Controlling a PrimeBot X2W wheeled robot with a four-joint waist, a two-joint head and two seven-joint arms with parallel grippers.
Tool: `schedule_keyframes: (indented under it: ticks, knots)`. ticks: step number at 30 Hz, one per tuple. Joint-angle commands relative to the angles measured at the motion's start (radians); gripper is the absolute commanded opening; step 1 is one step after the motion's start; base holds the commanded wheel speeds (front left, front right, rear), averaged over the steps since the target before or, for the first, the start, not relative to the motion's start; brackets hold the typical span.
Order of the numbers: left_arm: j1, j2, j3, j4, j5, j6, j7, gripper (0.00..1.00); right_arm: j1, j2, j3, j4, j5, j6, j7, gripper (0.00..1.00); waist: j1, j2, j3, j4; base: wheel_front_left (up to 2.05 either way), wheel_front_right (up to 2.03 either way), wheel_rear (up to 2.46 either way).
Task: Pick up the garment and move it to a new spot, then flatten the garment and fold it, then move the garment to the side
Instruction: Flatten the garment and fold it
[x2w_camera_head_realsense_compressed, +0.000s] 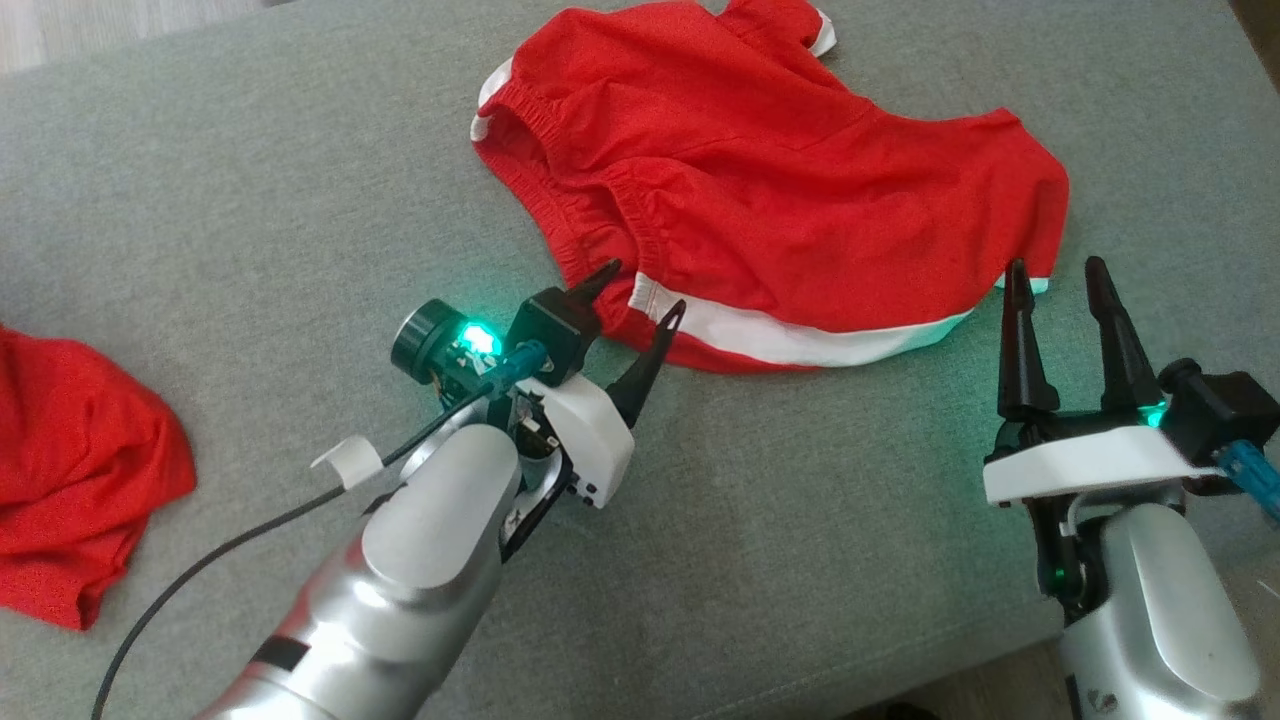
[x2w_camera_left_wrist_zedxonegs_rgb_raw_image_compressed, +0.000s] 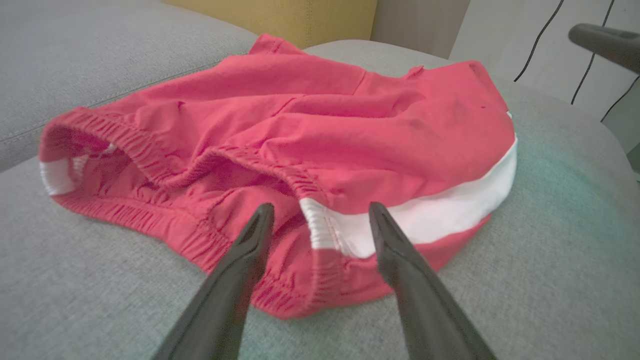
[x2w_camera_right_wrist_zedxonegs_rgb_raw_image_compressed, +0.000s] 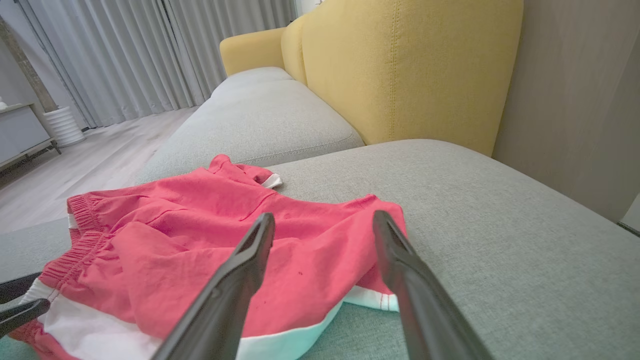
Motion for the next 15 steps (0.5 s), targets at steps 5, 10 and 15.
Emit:
schedule_keyframes:
  ticks: [5,10,15]
  knots:
    - [-0.046,0.004,0.015,-0.023,-0.024,0.011,-0.016,0.0,-0.023,-0.002,0.028,-0.027,-0.002,-0.001,-0.011,1.0,0.0,0.0,0.001,0.003,0.0,0.0,0.0]
    - [-0.043,0.009,0.039,-0.035,-0.034,0.04,-0.068,0.0,-0.018,-0.002,0.029,-0.01,-0.015,-0.001,-0.011,1.0,0.0,0.0,-0.007,0.013,0.0,0.0,0.0]
    - [-0.014,0.026,0.072,-0.062,-0.05,0.077,-0.133,0.0,0.003,-0.002,0.024,0.043,-0.048,-0.001,-0.011,1.0,0.0,0.0,-0.027,0.032,0.0,0.0,0.0]
